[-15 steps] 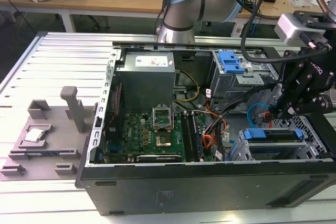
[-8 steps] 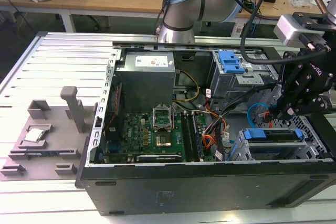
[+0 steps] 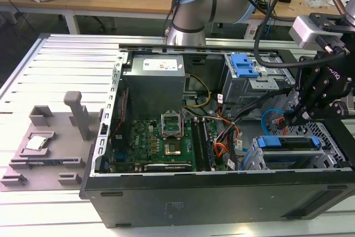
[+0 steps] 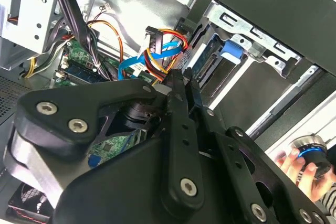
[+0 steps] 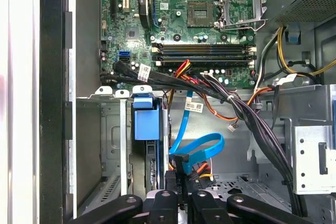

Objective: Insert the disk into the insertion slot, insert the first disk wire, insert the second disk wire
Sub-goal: 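Insert the first disk wire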

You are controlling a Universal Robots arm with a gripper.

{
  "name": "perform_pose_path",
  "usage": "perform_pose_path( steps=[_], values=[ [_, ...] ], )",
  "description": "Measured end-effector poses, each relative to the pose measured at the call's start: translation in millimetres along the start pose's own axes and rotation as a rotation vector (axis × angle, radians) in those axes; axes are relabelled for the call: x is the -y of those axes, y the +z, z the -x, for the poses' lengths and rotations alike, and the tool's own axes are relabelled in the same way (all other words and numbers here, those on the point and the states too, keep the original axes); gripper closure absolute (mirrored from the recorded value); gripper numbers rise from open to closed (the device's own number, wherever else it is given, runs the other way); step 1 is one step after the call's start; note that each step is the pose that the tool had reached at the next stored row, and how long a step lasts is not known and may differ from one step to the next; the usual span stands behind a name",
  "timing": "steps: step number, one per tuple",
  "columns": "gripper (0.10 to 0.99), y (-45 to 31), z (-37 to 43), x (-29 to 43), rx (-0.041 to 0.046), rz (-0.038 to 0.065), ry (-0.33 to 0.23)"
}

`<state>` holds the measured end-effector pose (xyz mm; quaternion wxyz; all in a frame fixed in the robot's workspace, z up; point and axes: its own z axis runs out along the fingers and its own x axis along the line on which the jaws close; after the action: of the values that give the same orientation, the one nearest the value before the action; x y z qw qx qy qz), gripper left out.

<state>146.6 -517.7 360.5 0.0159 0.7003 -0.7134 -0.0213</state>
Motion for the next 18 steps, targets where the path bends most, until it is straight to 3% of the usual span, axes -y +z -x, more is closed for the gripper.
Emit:
perform_pose_path(
  steps=[9,18],
  values=[
    [0.918,0.3,-0.4,7.2,0.0000,0.000,0.000],
    [0.918,5.6,-14.3,7.8,0.0000,0.000,0.000]
  ],
)
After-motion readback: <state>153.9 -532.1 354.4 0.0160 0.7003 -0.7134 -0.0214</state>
